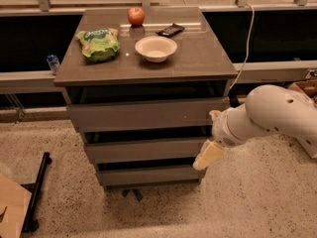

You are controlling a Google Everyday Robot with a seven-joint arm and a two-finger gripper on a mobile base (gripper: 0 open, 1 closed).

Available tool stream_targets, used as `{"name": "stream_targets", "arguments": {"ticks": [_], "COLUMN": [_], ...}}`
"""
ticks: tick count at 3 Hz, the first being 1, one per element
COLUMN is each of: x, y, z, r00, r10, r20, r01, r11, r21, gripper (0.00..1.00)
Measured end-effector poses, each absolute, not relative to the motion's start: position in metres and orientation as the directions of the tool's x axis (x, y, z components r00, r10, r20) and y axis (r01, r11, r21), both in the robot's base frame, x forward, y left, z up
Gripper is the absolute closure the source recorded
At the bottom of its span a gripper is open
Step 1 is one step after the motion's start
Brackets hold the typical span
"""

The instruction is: Open middle drawer

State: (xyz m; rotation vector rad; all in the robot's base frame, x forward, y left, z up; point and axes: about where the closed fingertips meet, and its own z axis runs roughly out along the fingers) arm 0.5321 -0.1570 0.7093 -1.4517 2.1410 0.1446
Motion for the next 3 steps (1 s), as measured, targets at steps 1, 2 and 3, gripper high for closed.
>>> {"name": "stream_targets", "arguments": {"ticks": [1, 2, 3], "x": [0.546, 0.560, 0.576], "y": [-0.153, -0.151, -0.148], "z": [0.676, 0.632, 0.595], "r00": [-0.277, -0.291, -0.304], "r10": [-0.795, -0.760, -0.728], "r20": [-0.539, -0.581, -0.614], "r01": [-0.889, -0.895, -0.899], "r11": [0.425, 0.430, 0.432], "r21": [-0.170, -0.114, -0.067], "gripper": [0.00, 0.00, 0.00]}}
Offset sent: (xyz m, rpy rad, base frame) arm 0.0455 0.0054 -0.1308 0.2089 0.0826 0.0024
